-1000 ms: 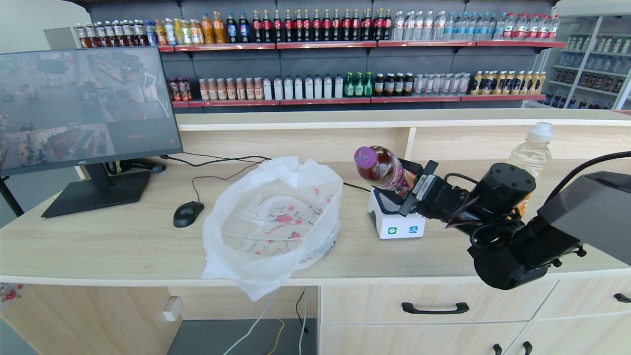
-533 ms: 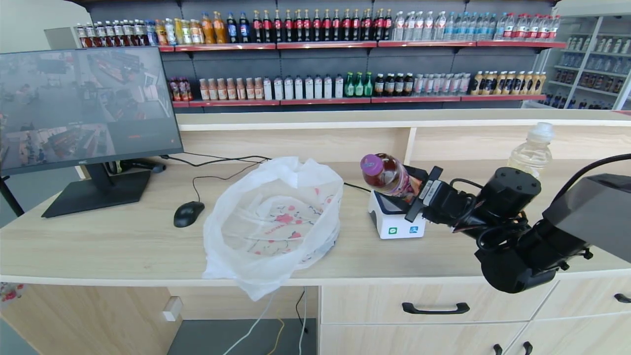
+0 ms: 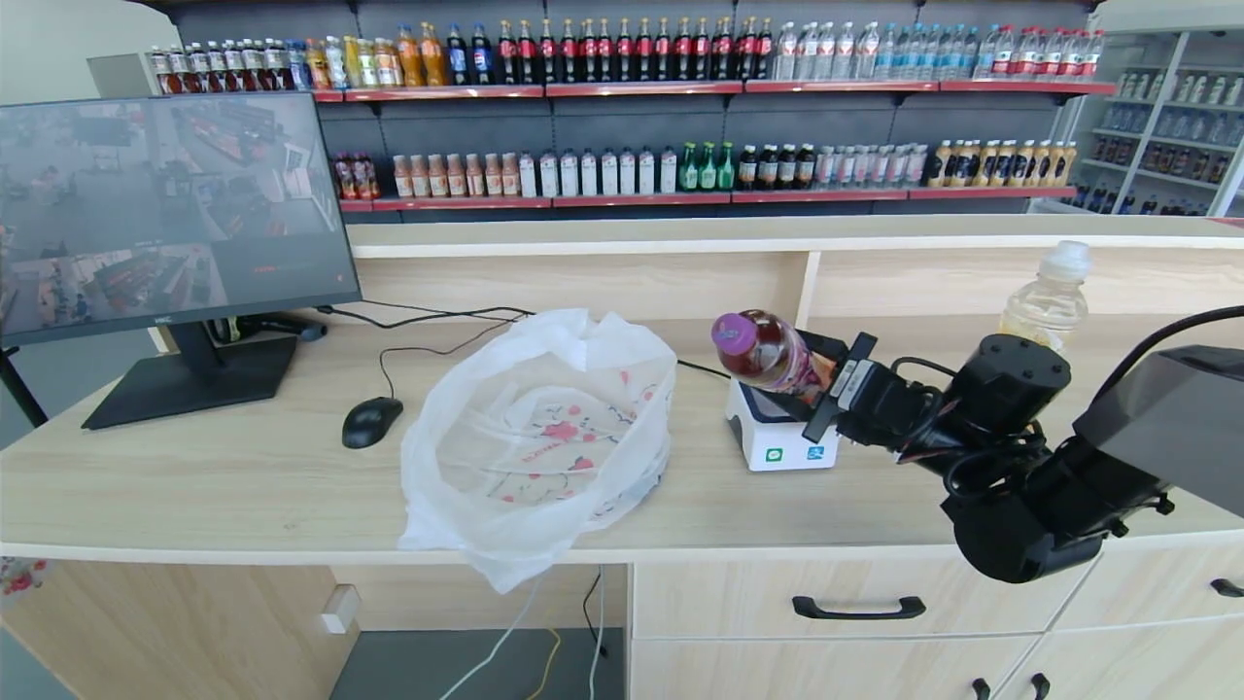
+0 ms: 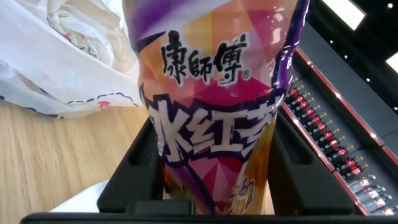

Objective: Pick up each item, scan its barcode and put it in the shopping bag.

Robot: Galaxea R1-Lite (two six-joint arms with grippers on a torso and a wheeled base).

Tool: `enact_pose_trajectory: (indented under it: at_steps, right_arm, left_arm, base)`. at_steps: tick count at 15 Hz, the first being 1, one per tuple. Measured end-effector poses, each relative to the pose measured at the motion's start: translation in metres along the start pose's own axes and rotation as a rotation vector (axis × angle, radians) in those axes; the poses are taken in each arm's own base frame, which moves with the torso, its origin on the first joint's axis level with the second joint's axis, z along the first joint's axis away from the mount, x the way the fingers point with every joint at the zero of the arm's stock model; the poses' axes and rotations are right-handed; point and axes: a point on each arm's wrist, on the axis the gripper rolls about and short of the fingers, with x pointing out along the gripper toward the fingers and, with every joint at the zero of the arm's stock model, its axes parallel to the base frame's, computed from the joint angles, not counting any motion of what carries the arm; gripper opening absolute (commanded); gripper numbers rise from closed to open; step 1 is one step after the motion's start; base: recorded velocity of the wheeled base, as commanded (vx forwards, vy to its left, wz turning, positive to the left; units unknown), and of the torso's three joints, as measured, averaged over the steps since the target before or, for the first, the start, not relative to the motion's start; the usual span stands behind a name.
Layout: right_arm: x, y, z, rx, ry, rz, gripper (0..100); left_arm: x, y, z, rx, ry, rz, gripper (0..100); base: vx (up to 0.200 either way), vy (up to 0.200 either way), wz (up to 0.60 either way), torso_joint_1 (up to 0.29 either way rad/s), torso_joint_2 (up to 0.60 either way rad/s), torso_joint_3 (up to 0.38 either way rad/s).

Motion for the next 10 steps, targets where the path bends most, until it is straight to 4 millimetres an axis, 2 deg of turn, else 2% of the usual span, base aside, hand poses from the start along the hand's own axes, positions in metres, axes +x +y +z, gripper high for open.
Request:
enact_pose_trajectory:
  at_steps: [10]
  right_arm:
    - [0.0010, 0.0029, 0.0024, 0.013, -0.002, 0.007, 0]
  left_arm:
    - [0.0000, 0.0000, 0.0001, 0.000, -0.001, 0.000, 100]
  base:
    - [0.000, 0.000, 0.00, 0.000, 0.00, 0.000]
